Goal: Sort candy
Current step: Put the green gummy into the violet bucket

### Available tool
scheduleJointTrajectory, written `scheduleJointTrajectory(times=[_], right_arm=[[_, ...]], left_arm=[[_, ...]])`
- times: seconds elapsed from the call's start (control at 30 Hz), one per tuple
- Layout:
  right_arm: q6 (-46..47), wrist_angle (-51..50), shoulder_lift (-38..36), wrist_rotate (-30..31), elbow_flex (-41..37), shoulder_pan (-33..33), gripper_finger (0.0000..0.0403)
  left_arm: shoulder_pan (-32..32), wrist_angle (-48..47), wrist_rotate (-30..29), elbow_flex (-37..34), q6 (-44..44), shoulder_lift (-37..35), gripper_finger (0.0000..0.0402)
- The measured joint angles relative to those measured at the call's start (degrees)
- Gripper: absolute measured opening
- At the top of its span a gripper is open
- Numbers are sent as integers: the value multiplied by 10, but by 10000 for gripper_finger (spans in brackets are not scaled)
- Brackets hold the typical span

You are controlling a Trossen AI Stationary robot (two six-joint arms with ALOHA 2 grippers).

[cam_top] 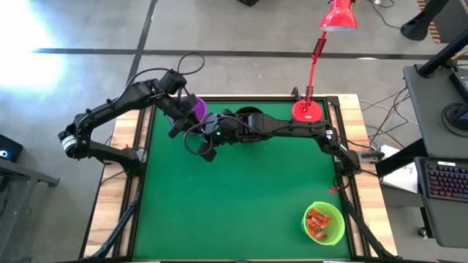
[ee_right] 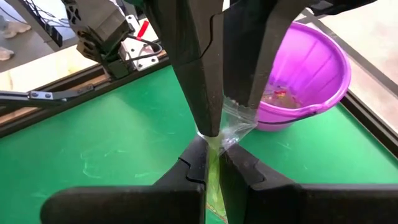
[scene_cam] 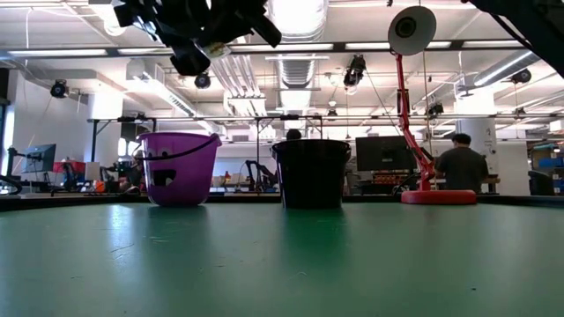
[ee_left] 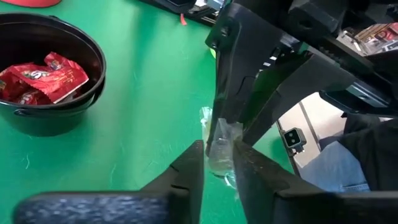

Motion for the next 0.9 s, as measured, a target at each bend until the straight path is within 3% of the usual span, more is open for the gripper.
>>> scheduleJointTrajectory(times=[0.23, 0.63, 0.9], right_arm=[[-17, -1, 0, 0, 0, -5, 13], [-30, 0, 0, 0, 0, -14, 16], [-61, -2, 5, -9, 0, -30, 69]], left_arm=[[0, 0, 0, 0, 11, 0, 6], [0, 2, -6, 0, 13, 0, 1], [1, 3, -39, 1, 13, 0, 0]])
